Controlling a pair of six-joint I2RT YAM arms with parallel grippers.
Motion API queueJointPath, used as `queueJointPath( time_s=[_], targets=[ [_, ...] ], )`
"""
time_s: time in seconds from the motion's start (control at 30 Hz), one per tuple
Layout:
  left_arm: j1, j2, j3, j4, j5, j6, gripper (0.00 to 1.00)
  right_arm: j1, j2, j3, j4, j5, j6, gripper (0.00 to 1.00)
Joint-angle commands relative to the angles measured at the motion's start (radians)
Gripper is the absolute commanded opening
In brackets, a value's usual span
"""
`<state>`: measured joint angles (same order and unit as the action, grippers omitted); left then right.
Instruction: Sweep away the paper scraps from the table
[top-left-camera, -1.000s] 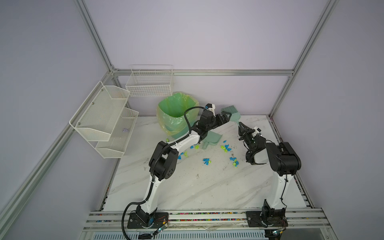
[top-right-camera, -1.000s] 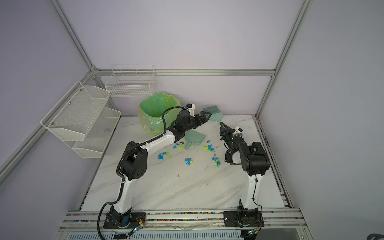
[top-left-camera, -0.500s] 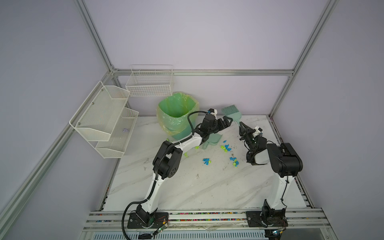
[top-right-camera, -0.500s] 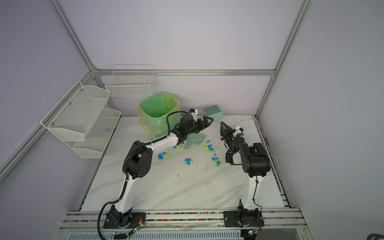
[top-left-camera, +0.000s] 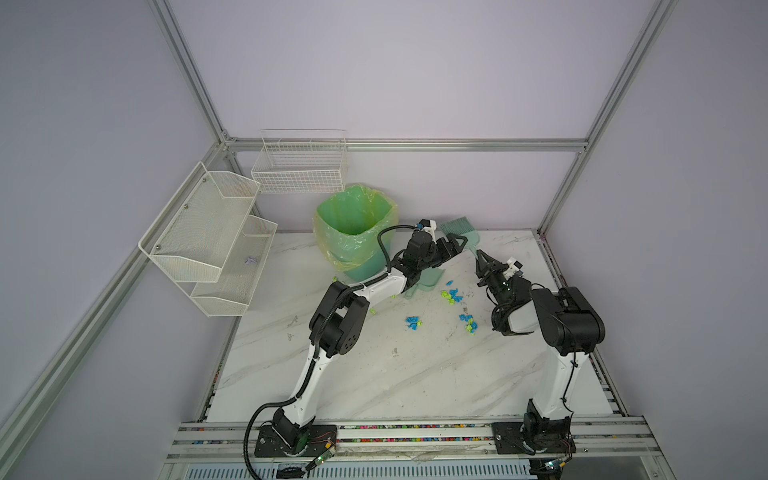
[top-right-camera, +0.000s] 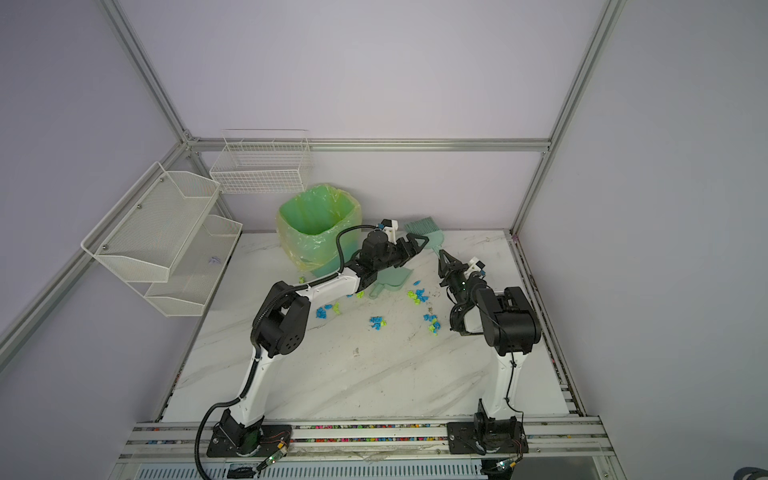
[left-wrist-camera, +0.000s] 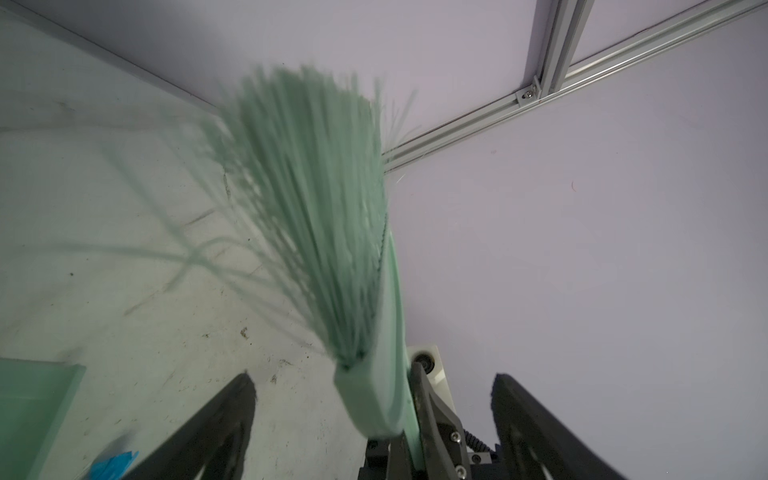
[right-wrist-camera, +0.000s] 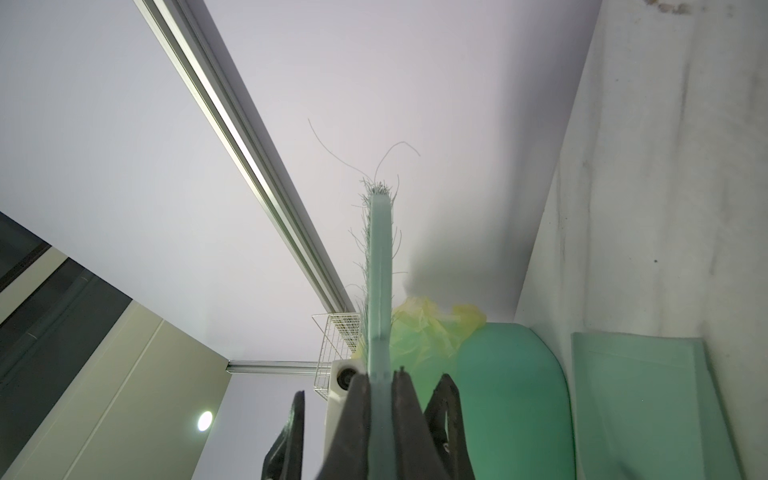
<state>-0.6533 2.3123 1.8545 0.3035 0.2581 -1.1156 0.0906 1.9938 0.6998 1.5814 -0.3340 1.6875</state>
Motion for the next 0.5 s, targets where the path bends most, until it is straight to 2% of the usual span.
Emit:
queueJointPath(
  time_s=[0.0,0.17,0.27,0.37,0.47],
  targets=[
    [0.003,-0.017,0.072,0.070,-0.015,-0.018,0.87,0.005,-0.043,-0.007,0.298,-0.004,0.024,0.00],
    [-0.002,0.026,0.107,0.106,-0.019,-0.062,0.61,0.005,-0.061,-0.034,0.298,-0.003,0.015,0.00],
    [-0.010,0.051,0.126,0.121,-0.021,-0.086,0.49,0.005,-0.066,-0.037,0.298,-0.011,0.017,0.00],
    [-0.015,0.058,0.129,0.127,-0.029,-0.089,0.47,0.005,-0.072,-0.042,0.298,-0.021,0.018,0.00],
    [-0.016,0.053,0.126,0.128,-0.036,-0.081,0.35,0.005,-0.075,-0.052,0.298,-0.025,0.018,0.00]
  ],
)
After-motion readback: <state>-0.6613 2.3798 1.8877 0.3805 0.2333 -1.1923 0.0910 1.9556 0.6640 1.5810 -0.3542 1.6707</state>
